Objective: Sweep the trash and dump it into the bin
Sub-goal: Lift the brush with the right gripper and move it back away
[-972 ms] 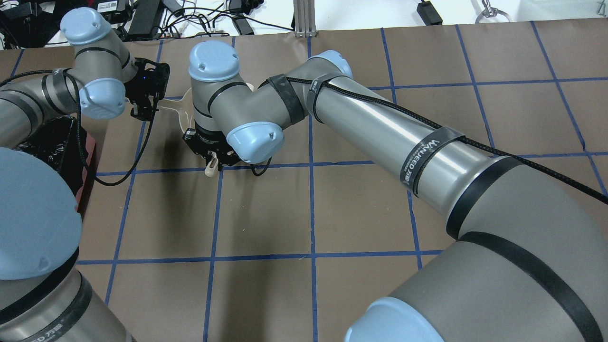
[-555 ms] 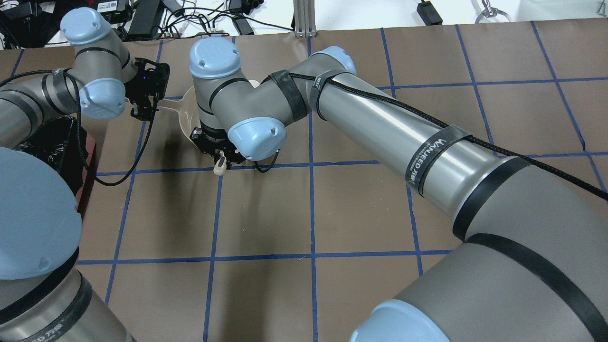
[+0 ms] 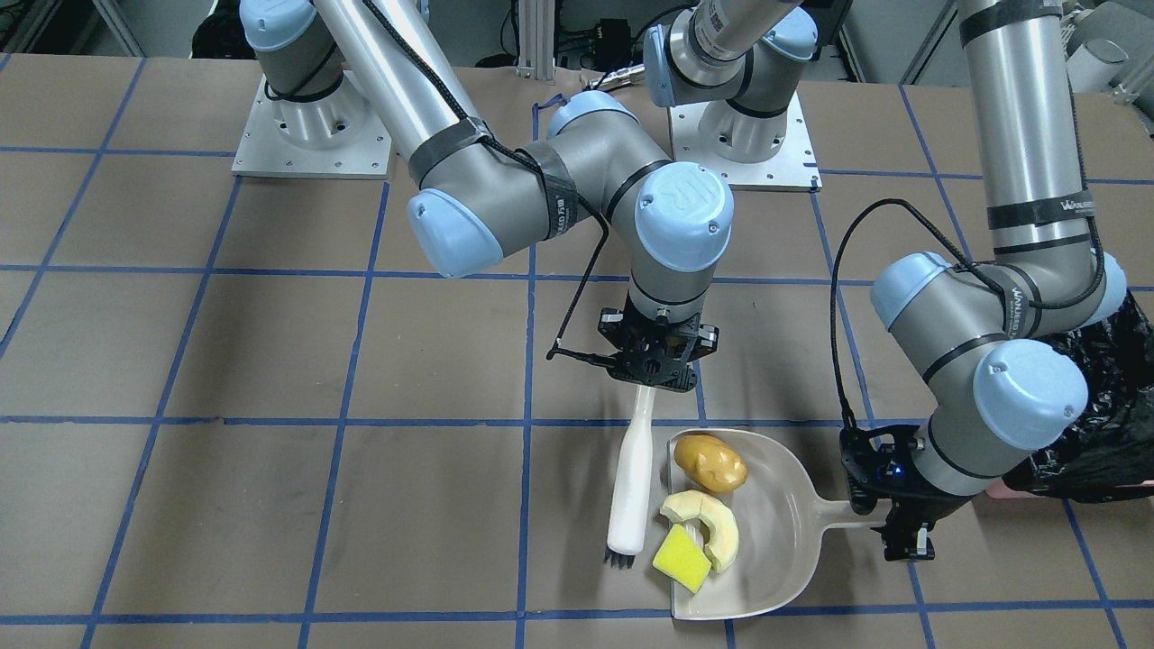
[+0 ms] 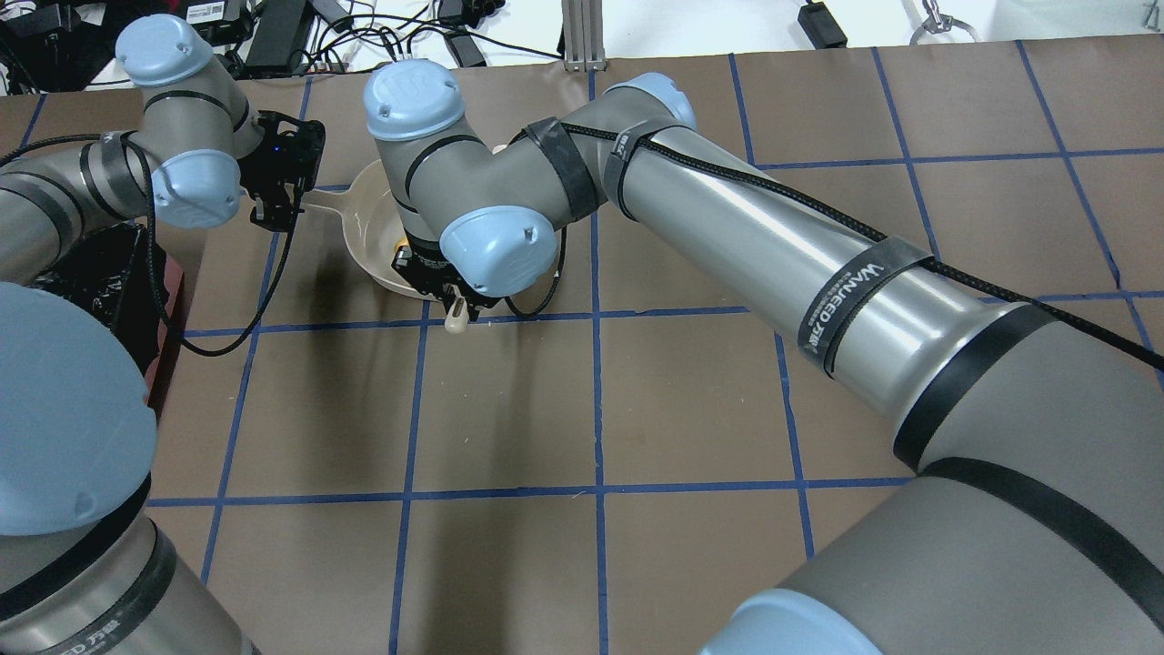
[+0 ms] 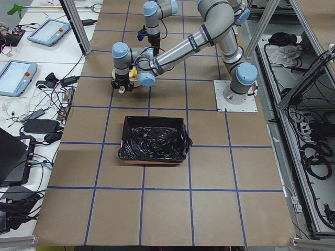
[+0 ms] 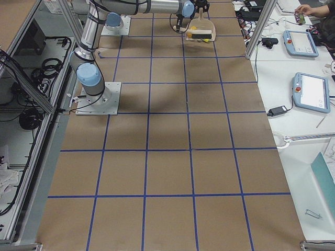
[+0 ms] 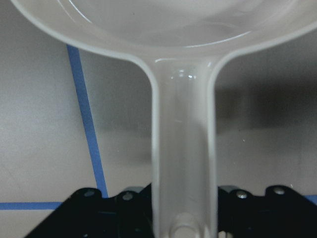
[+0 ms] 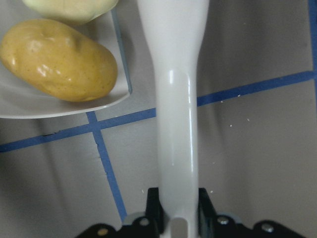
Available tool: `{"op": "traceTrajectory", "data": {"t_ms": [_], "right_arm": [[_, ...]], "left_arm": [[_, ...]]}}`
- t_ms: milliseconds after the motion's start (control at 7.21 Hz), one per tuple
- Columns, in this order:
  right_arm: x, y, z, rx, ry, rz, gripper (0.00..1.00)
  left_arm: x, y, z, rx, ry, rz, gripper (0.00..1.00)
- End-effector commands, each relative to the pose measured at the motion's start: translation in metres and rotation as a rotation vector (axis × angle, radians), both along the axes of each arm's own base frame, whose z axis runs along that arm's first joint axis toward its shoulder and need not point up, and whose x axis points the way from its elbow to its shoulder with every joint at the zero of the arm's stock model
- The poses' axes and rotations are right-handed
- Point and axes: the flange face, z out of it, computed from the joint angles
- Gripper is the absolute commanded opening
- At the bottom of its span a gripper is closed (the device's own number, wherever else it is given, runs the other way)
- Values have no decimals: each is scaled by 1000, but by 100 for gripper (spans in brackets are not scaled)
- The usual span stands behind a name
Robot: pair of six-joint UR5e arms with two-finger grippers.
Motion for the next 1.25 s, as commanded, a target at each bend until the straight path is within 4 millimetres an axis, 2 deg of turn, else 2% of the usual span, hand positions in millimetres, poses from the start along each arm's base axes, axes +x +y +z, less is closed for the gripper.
{"op": "traceTrajectory", "data": {"t_ms": [0, 139, 278, 555, 694, 972, 1110], "right_arm": [[-50, -10, 24, 33, 88, 30, 0], [-78, -10, 39, 32, 104, 46, 0], [-112, -16, 37, 44, 104, 66, 0], [-184, -33, 57, 35, 84, 98, 0], [-203, -41, 61, 29, 95, 91, 0], [-218, -47, 60, 18, 141, 143, 0], [-236, -54, 61, 14, 168, 151, 0]], "left_arm": [[0, 0, 0, 0, 0, 0, 0], [0, 0, 0, 0, 0, 0, 0], [0, 0, 0, 0, 0, 0, 0], [0, 0, 3, -9, 12, 0, 0], [3, 0, 5, -14, 17, 6, 0], [5, 1, 10, -21, 17, 9, 0], [5, 2, 13, -23, 15, 9, 0]]}}
